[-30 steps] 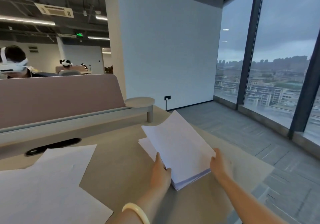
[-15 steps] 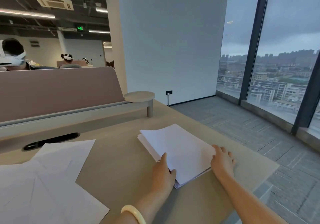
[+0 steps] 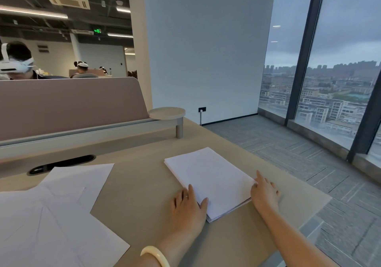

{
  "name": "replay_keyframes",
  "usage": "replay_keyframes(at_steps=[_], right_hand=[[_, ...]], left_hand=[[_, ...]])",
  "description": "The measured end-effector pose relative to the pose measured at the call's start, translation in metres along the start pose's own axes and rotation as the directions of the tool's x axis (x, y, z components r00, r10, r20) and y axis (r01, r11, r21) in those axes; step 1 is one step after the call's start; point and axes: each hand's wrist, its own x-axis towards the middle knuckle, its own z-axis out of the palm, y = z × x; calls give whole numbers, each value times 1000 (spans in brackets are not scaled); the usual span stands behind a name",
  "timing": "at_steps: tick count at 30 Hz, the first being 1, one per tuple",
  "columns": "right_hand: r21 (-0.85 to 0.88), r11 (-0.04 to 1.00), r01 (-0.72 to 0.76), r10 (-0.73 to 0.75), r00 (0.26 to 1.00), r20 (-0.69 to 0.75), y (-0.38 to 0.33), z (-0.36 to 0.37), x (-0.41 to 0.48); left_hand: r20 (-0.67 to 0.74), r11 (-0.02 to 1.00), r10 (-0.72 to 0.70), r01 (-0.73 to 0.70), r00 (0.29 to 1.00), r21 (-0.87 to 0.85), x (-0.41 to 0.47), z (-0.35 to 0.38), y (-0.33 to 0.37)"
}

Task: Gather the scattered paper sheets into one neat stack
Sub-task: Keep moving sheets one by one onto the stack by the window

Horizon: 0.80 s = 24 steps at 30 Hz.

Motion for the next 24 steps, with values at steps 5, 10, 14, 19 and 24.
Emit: replay_keyframes(at_steps=[5,10,14,19,24], right_hand=[[19,1000,8,-8,1000,-6,0,1,-1],[26,1000,10,-9,1000,-13,-2,-3,-5],[97,994,57,-49,996,-78,-4,-7,-12],[194,959,205,-180,974,-140,-13,-11,-37],[218,933,287,-265,956,-124,-48,-15,-71]], left_hand=[[10,1000,8,-8,1000,-6,-1,2,0],[13,999,-5,5,1000,-41,-2,2,0],[27,978,-16,21,1000,-206,0,-5,-2],[-57,949,38,-54,998,-312,0,-29,-19],[-129,947,43,-82,991,-312,-14,-58,-41]])
